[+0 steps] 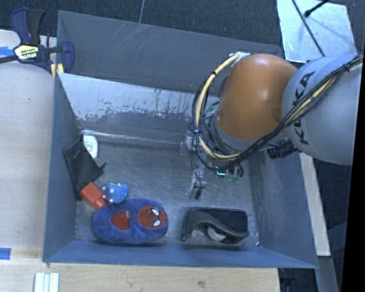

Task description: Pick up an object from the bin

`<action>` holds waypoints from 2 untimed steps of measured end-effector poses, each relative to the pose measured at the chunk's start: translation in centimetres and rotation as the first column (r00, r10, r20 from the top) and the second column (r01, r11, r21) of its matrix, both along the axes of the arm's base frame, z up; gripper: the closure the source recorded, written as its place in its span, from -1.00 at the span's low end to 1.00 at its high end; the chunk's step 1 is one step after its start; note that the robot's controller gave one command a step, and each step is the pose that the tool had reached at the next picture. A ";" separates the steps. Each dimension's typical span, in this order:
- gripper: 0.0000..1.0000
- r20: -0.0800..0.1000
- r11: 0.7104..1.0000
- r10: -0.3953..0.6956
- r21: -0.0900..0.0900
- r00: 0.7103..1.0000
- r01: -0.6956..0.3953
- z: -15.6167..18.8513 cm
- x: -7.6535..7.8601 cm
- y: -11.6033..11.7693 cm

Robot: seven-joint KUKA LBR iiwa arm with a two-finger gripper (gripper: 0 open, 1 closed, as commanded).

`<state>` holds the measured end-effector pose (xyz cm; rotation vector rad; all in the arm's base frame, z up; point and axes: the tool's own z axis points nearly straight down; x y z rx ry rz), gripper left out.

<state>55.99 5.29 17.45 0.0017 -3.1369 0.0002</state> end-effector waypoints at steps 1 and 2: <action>-1.00 0.003 0.954 0.299 -0.001 0.954 -0.299 -10.6 -1.8 7.6; -1.00 0.013 0.813 0.582 0.001 0.813 -0.582 -7.3 -5.3 15.9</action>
Offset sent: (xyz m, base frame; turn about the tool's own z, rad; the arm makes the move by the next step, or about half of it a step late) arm -0.0181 0.0763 -0.1045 -0.3006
